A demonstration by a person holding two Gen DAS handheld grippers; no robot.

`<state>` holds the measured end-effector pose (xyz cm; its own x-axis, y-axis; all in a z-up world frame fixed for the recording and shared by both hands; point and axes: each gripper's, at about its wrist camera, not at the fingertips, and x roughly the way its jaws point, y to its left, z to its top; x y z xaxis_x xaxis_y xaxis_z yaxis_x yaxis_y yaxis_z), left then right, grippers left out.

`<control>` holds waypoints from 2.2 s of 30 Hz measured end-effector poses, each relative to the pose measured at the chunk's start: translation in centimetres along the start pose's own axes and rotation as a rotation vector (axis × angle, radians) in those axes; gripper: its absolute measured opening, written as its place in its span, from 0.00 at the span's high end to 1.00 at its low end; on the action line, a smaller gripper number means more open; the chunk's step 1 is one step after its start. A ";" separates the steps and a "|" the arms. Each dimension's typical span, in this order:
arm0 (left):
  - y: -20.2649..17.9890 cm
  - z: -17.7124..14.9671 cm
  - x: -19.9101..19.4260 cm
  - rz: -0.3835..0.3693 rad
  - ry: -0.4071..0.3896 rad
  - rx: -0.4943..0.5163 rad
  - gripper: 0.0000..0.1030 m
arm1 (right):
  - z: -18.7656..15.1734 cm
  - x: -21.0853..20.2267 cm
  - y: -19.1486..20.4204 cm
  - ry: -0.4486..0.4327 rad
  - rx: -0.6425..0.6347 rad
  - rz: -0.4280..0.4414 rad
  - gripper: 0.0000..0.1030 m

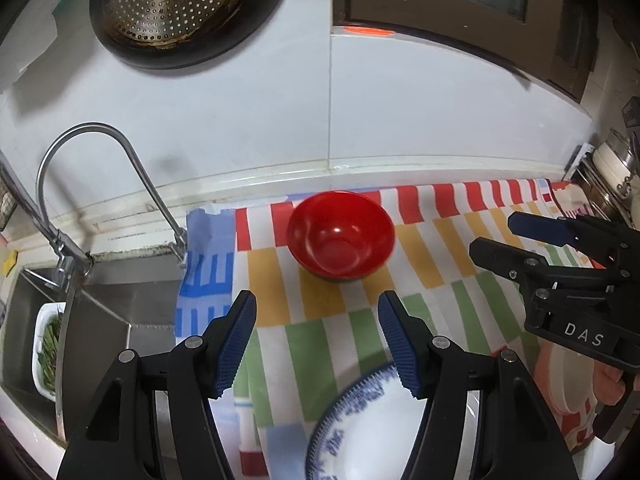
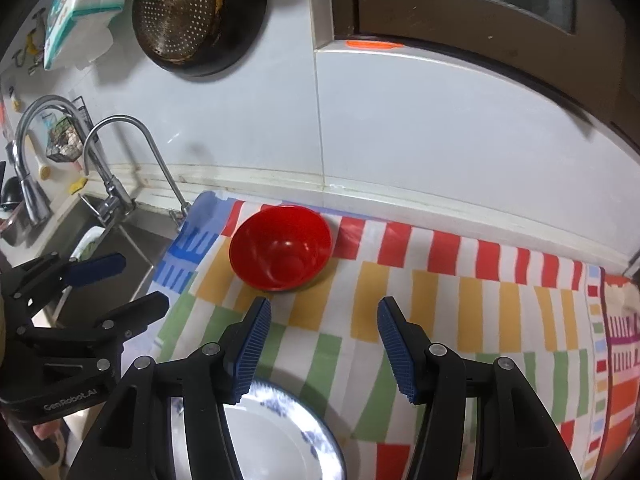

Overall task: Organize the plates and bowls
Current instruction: 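Move both grippers to the red bowl rim and close on it, then lift the red bowl with both grippers and carry it toward the bowls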

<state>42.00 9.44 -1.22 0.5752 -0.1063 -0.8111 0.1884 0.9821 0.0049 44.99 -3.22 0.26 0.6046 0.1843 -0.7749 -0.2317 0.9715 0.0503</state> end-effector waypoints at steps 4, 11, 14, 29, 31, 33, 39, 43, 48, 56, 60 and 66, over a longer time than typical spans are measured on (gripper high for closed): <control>0.8 0.7 1.6 0.010 -0.002 0.004 0.40 | 0.8 1.9 0.0 0.021 -0.001 0.007 0.45; 2.6 2.0 5.2 -0.004 0.040 -0.008 0.40 | 2.0 5.4 -0.3 0.063 0.000 0.000 0.46; 3.2 2.5 6.9 -0.008 0.060 -0.012 0.40 | 2.5 6.9 -0.5 0.082 0.001 0.000 0.46; 4.6 3.9 13.1 -0.025 0.109 0.008 0.45 | 3.5 13.3 -1.6 0.197 0.035 0.030 0.47; 4.6 4.0 13.7 -0.035 0.117 0.004 0.49 | 3.5 14.0 -1.8 0.212 0.050 0.037 0.52; 4.7 4.1 14.4 -0.050 0.123 0.002 0.51 | 3.5 14.6 -1.9 0.230 0.058 0.044 0.53; 5.0 4.0 16.2 -0.070 0.156 -0.006 0.59 | 3.5 16.1 -2.0 0.260 0.070 0.053 0.61; 4.9 4.0 16.8 -0.089 0.175 -0.006 0.68 | 3.4 16.9 -2.1 0.281 0.088 0.073 0.67; 4.8 4.0 17.5 -0.134 0.189 -0.010 0.79 | 3.5 17.2 -2.0 0.289 0.088 0.093 0.73; 5.1 4.0 18.4 -0.191 0.210 -0.034 0.84 | 3.5 17.7 -1.7 0.300 0.095 0.123 0.83; 6.1 4.2 18.8 -0.224 0.221 -0.061 0.84 | 3.6 17.8 -1.9 0.306 0.119 0.128 0.84; 6.5 4.2 18.3 -0.233 0.224 -0.082 0.86 | 3.5 17.8 -2.4 0.318 0.156 0.127 0.87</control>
<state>57.09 13.23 -13.57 0.3329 -0.3014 -0.8935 0.2241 0.9457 -0.2355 58.99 -1.78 -11.40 0.3061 0.2736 -0.9118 -0.1562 0.9593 0.2354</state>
